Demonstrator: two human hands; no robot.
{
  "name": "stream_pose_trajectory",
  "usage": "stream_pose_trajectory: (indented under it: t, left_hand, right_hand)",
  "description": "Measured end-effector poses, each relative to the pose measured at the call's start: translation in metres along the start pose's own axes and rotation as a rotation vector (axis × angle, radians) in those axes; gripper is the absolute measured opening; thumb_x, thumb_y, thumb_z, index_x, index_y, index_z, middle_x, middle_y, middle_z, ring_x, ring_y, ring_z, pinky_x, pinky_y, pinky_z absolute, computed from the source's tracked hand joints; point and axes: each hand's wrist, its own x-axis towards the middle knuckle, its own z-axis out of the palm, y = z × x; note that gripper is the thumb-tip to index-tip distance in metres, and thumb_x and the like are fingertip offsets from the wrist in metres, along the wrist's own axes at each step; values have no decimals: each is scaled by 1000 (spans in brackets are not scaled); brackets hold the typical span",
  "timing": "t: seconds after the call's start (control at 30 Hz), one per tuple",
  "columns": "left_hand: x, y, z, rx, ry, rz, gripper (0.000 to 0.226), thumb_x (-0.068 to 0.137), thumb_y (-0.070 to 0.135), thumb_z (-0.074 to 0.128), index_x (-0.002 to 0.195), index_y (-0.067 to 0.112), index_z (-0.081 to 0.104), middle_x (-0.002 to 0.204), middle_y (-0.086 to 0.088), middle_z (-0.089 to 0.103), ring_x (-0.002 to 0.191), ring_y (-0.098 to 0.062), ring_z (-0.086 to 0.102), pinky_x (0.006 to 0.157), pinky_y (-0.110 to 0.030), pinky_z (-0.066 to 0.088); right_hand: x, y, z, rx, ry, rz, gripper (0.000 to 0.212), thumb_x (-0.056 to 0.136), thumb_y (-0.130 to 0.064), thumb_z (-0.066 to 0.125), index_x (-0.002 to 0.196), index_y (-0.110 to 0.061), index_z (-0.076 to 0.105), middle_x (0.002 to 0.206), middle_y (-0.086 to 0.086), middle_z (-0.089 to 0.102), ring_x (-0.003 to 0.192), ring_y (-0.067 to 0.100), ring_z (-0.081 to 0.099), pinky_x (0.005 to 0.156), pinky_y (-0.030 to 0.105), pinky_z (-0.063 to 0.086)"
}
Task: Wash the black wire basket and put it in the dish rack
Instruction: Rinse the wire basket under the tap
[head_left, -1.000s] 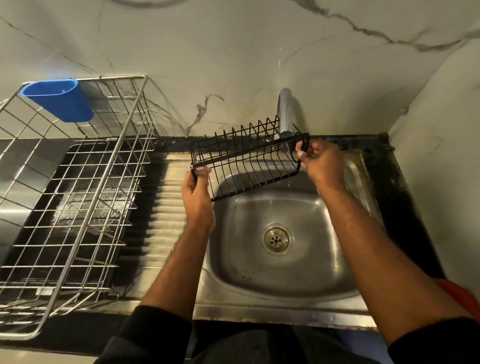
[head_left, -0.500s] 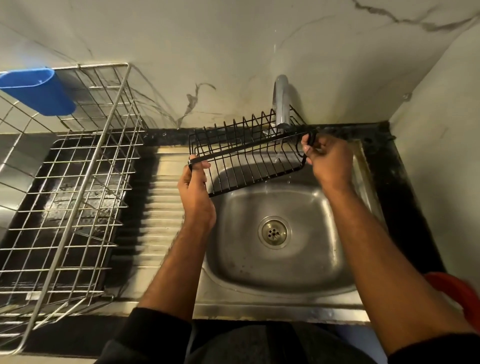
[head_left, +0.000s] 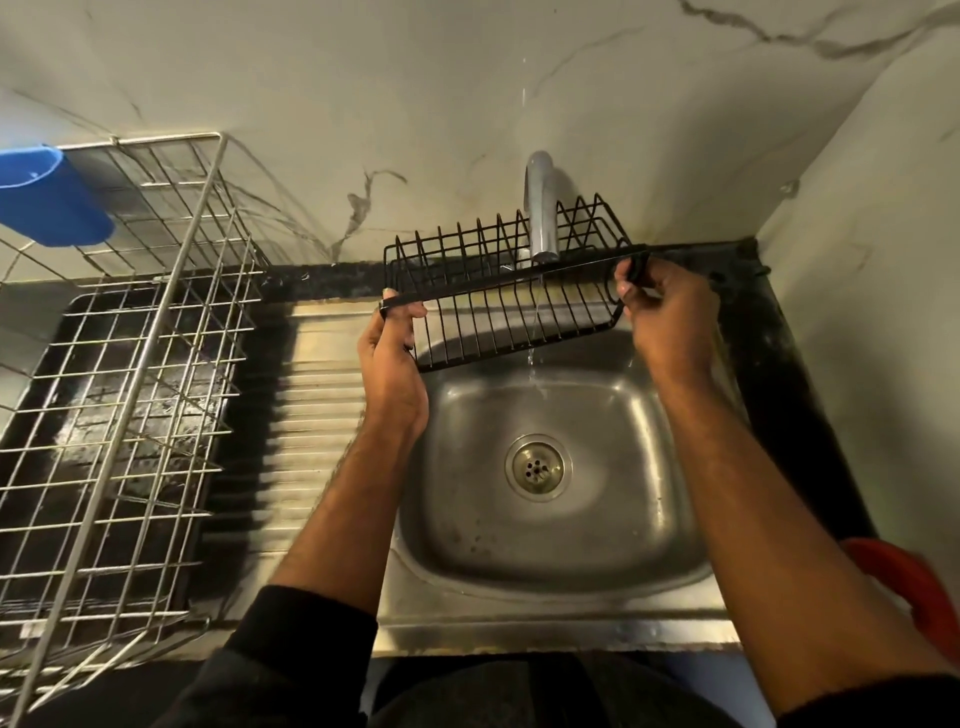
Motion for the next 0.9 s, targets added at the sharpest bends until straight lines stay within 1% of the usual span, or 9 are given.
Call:
stream_pose_trajectory:
  t: [0.13, 0.3, 0.37, 0.4, 0.47, 0.53, 0.7, 0.8, 0.9]
  left_hand:
    - [5, -2, 3, -40, 26, -42, 25, 85, 38, 62, 76, 15, 56, 83, -5, 61, 101, -20, 51, 105, -35, 35]
    - [5, -4, 12, -86, -26, -80, 53, 72, 49, 74, 91, 5, 52, 88, -7, 58, 113, -24, 50, 122, -46, 27]
    - [5, -7, 19, -74, -44, -77, 24, 84, 35, 67, 73, 15, 61, 81, -2, 63, 112, -26, 51, 123, -50, 25]
    - [6, -10, 22, -86, -62, -86, 30, 90, 28, 62, 60, 23, 63, 75, 2, 66, 112, -26, 52, 123, -52, 24]
    - [9, -13, 27, -43, -74, -106, 45, 93, 18, 60, 48, 25, 64, 69, 7, 68, 111, -26, 52, 124, -53, 21]
    - [7, -15, 34, -67, -105, -117, 35, 84, 18, 64, 50, 24, 68, 68, 7, 67, 107, -25, 55, 123, -52, 23]
    - [2, -25, 48, -143, -88, -143, 16, 76, 16, 65, 60, 20, 66, 70, 2, 67, 101, -23, 61, 121, -46, 30]
    - [2, -34, 56, -172, -85, -168, 11, 77, 13, 64, 67, 15, 59, 68, 1, 65, 94, -22, 63, 115, -40, 38]
    - [2, -44, 62, -180, -130, -200, 28, 89, 7, 57, 62, 14, 54, 66, 0, 64, 83, -18, 65, 95, -32, 48]
  right_hand:
    - [2, -1, -4, 6, 14, -29, 20, 90, -7, 69, 109, -11, 75, 93, -11, 66, 91, 4, 63, 73, -5, 39]
    - [2, 7, -13, -18, 52, -52, 20, 90, -8, 70, 110, -7, 75, 95, -6, 68, 89, 6, 63, 71, -7, 35]
    - [3, 13, -18, -26, 76, -47, 20, 91, -16, 71, 109, -9, 75, 96, 1, 74, 85, 9, 67, 71, -4, 39]
    - [4, 15, -20, -24, 85, -39, 21, 92, -20, 70, 109, -9, 76, 96, 3, 75, 84, 9, 68, 72, -2, 41]
    - [5, 20, -27, -28, 105, -28, 22, 92, -24, 70, 108, -11, 76, 96, 4, 76, 84, 7, 70, 76, 0, 43]
    - [4, 22, -34, -32, 127, -44, 22, 91, -25, 70, 106, -10, 76, 96, 4, 77, 89, 10, 71, 79, 3, 44]
    - [-3, 19, -54, -104, 208, -52, 22, 92, -24, 70, 103, -7, 77, 94, 9, 76, 84, 7, 65, 73, -5, 35]
    - [-6, 20, -65, -146, 232, -82, 21, 92, -24, 70, 102, -8, 77, 93, 8, 77, 85, 11, 69, 76, 3, 42]
    - [-9, 25, -76, -185, 248, -83, 22, 92, -29, 69, 102, -11, 77, 92, 7, 77, 86, 16, 73, 78, 23, 53]
